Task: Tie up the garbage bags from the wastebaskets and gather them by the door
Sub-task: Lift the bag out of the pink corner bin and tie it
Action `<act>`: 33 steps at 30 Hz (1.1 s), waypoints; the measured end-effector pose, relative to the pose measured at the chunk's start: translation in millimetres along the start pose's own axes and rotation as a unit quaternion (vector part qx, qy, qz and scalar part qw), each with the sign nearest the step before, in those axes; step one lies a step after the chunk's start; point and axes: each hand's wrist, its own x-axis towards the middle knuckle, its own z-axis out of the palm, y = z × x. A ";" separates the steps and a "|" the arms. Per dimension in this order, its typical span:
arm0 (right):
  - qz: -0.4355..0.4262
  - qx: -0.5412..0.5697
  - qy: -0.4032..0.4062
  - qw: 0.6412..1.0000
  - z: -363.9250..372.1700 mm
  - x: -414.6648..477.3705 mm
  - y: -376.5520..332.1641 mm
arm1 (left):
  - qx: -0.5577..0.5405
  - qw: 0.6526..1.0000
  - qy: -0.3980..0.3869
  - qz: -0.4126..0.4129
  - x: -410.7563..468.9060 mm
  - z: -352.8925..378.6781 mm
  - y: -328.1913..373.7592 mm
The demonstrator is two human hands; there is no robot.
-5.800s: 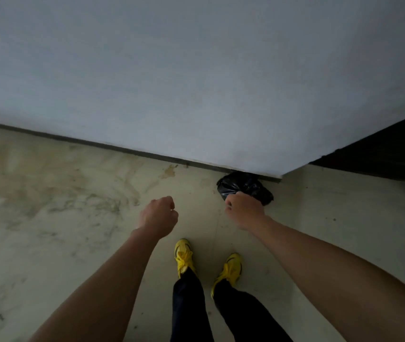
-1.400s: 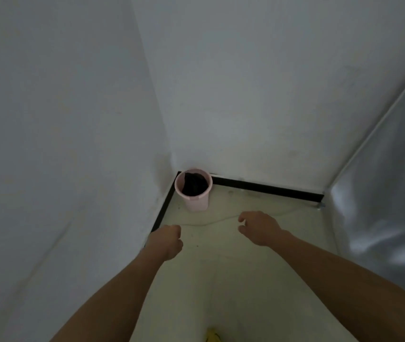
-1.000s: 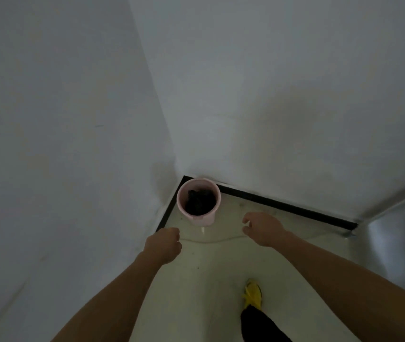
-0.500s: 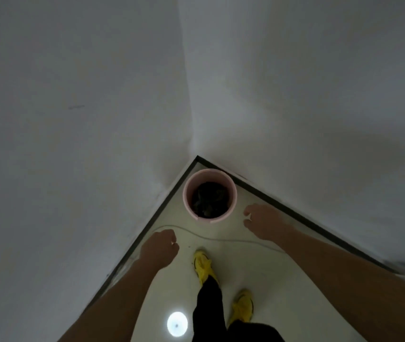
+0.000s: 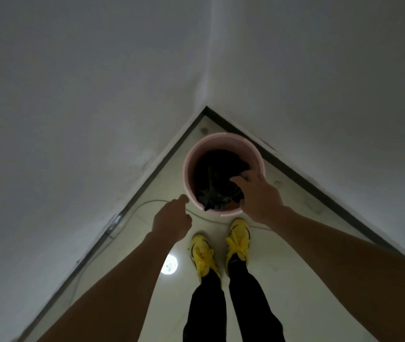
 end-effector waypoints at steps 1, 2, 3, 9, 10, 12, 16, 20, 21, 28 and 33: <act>-0.005 -0.014 -0.012 1.000 9.2 11.7 7.2 | 0.003 1.000 0.004 0.003 13.2 8.1 0.7; -0.004 -0.024 -0.019 1.000 17.7 20.9 15.5 | 0.005 1.000 0.007 0.010 23.8 15.3 2.2; 0.004 -0.031 -0.024 0.999 24.2 29.1 24.7 | 0.008 1.000 0.005 0.021 34.2 22.2 5.1; 0.197 0.277 0.018 0.940 28.8 54.2 72.6 | 0.019 0.997 -0.018 0.074 73.4 43.4 33.1; 0.223 0.344 0.026 0.912 25.9 57.4 77.1 | -0.005 0.998 -0.001 0.069 73.3 43.0 38.2; 0.254 0.430 0.048 0.865 16.2 60.7 82.3 | -0.062 0.996 0.048 0.039 67.8 39.1 47.3; 0.239 0.444 0.085 0.859 -11.0 63.3 75.9 | -0.131 0.982 0.139 -0.006 52.8 21.9 51.0; 0.185 0.407 0.122 0.886 -43.8 52.4 62.6 | -0.169 0.963 0.207 0.020 34.4 2.1 52.6; 0.172 0.398 0.131 0.892 -50.7 47.7 59.4 | -0.174 0.960 0.219 0.029 28.1 -2.1 54.5; 0.102 0.357 0.204 0.906 -85.6 1.3 38.5 | -0.200 0.943 0.264 0.031 -24.8 -27.5 71.7; 0.144 0.363 0.246 0.887 -78.7 -49.1 31.1 | -0.211 0.931 0.291 0.067 -68.2 -35.2 72.4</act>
